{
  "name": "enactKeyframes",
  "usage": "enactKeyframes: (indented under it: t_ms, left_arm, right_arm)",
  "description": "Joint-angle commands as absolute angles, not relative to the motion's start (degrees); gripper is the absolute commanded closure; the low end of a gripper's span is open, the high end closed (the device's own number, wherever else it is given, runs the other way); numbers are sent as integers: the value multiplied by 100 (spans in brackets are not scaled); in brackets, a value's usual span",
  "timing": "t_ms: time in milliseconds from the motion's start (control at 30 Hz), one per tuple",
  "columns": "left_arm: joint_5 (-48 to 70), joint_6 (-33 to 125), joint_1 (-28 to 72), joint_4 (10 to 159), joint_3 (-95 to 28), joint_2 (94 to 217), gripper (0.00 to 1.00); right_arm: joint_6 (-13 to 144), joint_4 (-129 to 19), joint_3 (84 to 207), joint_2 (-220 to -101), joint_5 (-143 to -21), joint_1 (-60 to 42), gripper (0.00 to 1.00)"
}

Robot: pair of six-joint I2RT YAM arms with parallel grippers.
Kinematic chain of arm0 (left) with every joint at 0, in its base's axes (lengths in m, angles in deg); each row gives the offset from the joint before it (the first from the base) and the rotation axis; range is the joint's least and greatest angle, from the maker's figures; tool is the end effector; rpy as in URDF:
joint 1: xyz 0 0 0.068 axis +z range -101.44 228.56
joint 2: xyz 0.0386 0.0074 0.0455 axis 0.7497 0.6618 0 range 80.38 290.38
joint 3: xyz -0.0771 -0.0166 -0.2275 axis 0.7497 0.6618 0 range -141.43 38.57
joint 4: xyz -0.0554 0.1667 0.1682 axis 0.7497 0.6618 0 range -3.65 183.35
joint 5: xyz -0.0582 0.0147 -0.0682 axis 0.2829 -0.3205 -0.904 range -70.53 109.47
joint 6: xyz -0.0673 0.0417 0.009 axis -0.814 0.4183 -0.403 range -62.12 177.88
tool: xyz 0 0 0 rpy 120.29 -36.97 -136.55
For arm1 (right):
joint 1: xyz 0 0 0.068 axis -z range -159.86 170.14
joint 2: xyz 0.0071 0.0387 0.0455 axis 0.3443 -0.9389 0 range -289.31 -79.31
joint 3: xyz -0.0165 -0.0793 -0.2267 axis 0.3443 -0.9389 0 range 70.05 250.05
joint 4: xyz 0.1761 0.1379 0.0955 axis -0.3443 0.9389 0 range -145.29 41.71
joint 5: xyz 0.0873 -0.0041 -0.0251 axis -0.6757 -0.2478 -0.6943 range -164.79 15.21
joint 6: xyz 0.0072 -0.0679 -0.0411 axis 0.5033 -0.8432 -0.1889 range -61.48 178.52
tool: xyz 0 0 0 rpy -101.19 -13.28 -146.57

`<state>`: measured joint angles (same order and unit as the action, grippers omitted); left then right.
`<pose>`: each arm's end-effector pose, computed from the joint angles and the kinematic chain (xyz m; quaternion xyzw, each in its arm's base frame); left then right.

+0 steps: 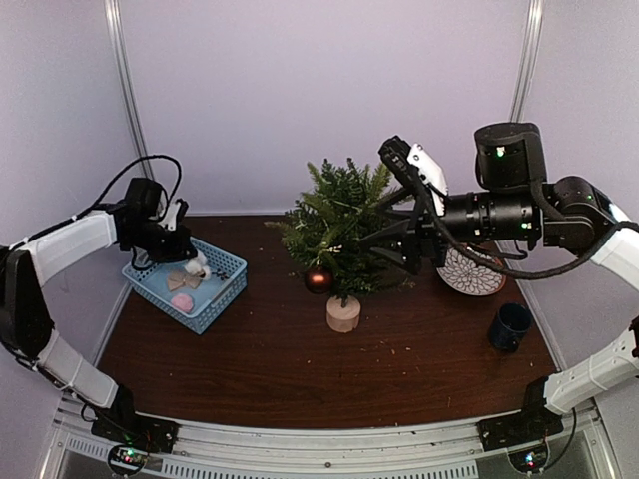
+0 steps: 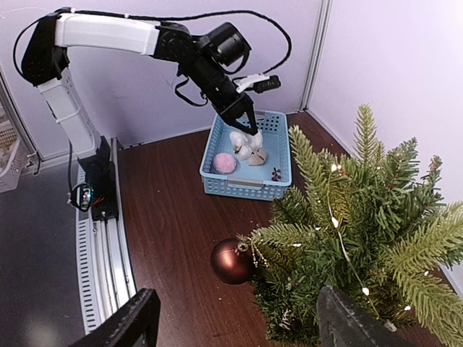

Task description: Decorate the small christmas tree

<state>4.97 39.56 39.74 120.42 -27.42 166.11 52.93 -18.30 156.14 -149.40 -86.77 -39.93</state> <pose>0.3117 -0.0658 0.2107 -0.0390 0.9429 -0.1890 0.2714 0.1240 0.2440 0.3997 -0.4940 0.6566 0.3343 0.4615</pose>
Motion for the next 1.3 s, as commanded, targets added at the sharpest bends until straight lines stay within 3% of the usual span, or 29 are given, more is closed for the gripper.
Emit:
enactKeyframes:
  t_ms: [0,200,333,767,1267]
  left_arm:
    - [-167,3791,4013,11582,-2510,15406,100]
    - [-1507,3159,3630,10403,-2248,14062,100]
    - [-1668,3402,2792,10757,-2855,13860,100]
    - [-630,3788,-326,10719,-4358,14762,100]
    - [-258,4422,-1329,10517,-5275,15721,100]
  right_arm:
    - [5494,-2119,15655,-14790,-8855,-3981,22]
    - [5683,-2282,15644,-14767,-9060,-3987,30]
    - [5784,-2328,15634,-14812,-9259,-3996,34]
    - [6356,-2757,15839,-15118,-9725,-4153,40]
    - [7076,-3142,15573,-15042,-10128,-4305,41]
